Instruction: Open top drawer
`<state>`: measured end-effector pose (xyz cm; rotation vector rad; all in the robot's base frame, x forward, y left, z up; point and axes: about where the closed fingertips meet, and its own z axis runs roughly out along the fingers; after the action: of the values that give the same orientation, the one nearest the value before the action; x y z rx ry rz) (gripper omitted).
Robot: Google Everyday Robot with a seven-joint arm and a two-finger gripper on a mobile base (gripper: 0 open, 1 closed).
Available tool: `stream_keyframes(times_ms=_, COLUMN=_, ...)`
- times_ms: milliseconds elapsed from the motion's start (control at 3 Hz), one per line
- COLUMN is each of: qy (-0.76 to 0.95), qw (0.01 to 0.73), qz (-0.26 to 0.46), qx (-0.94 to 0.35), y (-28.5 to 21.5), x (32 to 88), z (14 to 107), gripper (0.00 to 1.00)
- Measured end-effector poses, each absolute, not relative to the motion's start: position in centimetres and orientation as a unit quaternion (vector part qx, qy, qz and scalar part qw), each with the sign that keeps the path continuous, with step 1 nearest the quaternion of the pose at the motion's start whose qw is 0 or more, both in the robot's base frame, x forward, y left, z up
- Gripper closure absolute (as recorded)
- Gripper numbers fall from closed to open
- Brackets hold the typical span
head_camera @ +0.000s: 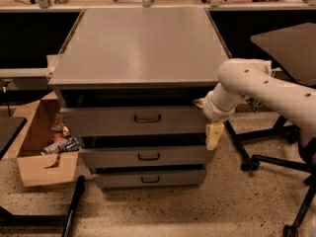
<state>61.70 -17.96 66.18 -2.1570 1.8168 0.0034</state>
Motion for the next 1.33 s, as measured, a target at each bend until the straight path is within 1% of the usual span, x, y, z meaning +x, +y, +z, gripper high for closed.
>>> stream_keyframes(times_ms=333, qy=0.635, qw=0.159, qz=0.007, qx=-0.756, y=-17.1, x=63.5, z=65.1, gripper=0.26)
stream_keyframes(times_ms=667, qy=0.632, qw=0.165, qz=0.009, qx=-0.757, y=-16.8, x=63.6, z=65.2, gripper=0.49)
stream_keyframes(times_ms=1000, qy=0.632, qw=0.166, qz=0.009, qx=-0.757, y=-16.8, x=63.5, z=65.7, gripper=0.72)
stream_keyframes(times_ms=1333, qy=0.621, qw=0.183, qz=0.011, qx=-0.762, y=-16.6, x=61.7, z=67.6, gripper=0.95)
